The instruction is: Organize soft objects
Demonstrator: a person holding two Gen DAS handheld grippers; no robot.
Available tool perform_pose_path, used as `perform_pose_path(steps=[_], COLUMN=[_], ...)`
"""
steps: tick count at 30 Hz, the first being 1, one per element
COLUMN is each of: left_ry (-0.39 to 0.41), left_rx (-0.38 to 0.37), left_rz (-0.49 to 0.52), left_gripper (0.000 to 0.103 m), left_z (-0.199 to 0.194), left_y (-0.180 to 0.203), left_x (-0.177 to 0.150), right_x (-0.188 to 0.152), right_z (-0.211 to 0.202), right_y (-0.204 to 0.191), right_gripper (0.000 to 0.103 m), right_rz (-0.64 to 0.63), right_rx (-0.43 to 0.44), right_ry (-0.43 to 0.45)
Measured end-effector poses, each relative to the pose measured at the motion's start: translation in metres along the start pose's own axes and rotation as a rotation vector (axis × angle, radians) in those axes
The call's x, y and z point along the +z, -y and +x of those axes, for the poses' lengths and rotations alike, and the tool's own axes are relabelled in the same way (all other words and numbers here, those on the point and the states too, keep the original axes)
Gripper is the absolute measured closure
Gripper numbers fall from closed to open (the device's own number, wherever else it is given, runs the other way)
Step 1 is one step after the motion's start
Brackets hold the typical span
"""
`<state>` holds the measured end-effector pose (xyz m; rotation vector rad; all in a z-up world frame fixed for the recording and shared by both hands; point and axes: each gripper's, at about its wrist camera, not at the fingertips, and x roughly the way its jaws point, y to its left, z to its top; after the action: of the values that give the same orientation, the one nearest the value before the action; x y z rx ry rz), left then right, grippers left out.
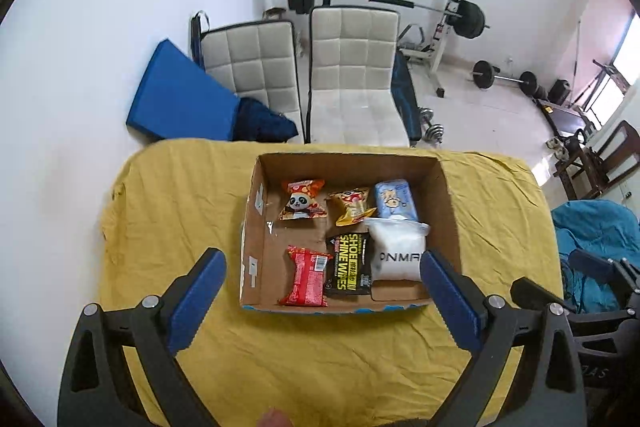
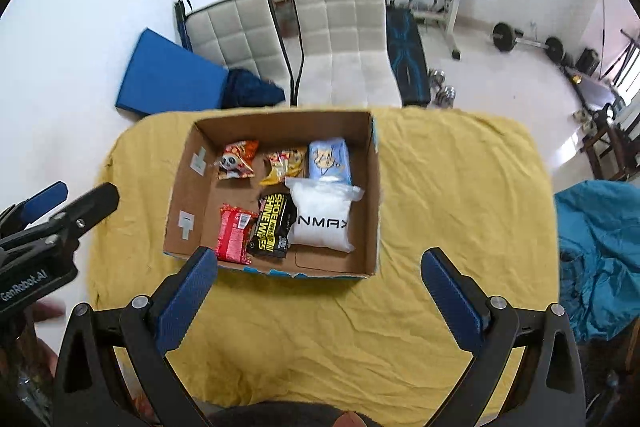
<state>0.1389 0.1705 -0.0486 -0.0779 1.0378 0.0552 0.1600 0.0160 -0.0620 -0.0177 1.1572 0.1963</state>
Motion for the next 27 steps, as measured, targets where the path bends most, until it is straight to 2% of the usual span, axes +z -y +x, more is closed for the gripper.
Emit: perform_pose_path(steps=[11, 20, 27], left_ry=[0.047, 0.053, 0.025], left_rx=[0.006, 0.004, 0.022], left_rz=[-0.013, -0.036, -0.051], left_gripper=[0.000, 0.000, 0.000], left_z=[-0.052, -0.067, -0.070], left_y=[0.009, 0.010, 0.010], left_x=[-0.014, -0.023, -0.031], right_x=[-0.019, -0.024, -0.027], right_z=[-0.066, -0.087, -0.090], right_y=[0.003, 0.007, 0.003], right_gripper=[0.000, 0.000, 0.000], right_rz=[0.004, 0.012, 0.003], right_rx=[-0.031, -0.040, -0.051], right_ry=[0.077, 0.100, 0.105])
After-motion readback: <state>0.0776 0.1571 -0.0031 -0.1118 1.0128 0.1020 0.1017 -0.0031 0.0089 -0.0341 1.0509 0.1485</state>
